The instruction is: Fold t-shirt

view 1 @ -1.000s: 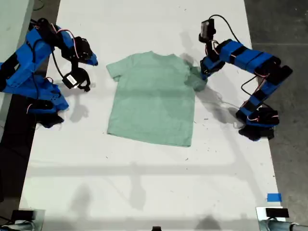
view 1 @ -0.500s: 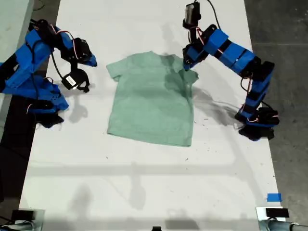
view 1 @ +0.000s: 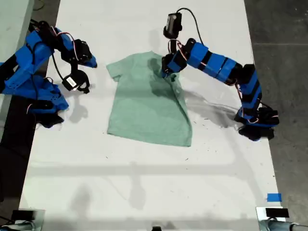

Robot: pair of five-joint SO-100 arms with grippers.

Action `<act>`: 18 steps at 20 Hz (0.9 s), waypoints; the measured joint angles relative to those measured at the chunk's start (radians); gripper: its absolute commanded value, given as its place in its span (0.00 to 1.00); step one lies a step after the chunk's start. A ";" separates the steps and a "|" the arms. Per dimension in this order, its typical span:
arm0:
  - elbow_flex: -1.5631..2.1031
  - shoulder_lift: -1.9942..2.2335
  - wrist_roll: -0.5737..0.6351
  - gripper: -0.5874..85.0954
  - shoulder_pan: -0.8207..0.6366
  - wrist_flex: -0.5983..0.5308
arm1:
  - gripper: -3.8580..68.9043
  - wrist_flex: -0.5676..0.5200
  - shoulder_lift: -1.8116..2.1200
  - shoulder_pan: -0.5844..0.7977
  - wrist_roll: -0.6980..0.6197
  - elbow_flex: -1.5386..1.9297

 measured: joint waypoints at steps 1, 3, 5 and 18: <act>0.000 0.000 0.000 0.01 0.000 -0.005 | 0.05 -0.048 -0.026 -0.017 0.017 0.000; 0.005 0.000 0.000 0.01 0.000 -0.008 | 0.31 -0.123 -0.057 -0.044 0.035 0.000; 0.012 0.000 0.000 0.01 0.000 -0.009 | 0.49 -0.160 -0.061 -0.064 0.043 0.000; 0.035 -0.055 -0.003 0.23 0.000 -0.072 | 0.26 0.060 0.293 -0.057 0.021 0.158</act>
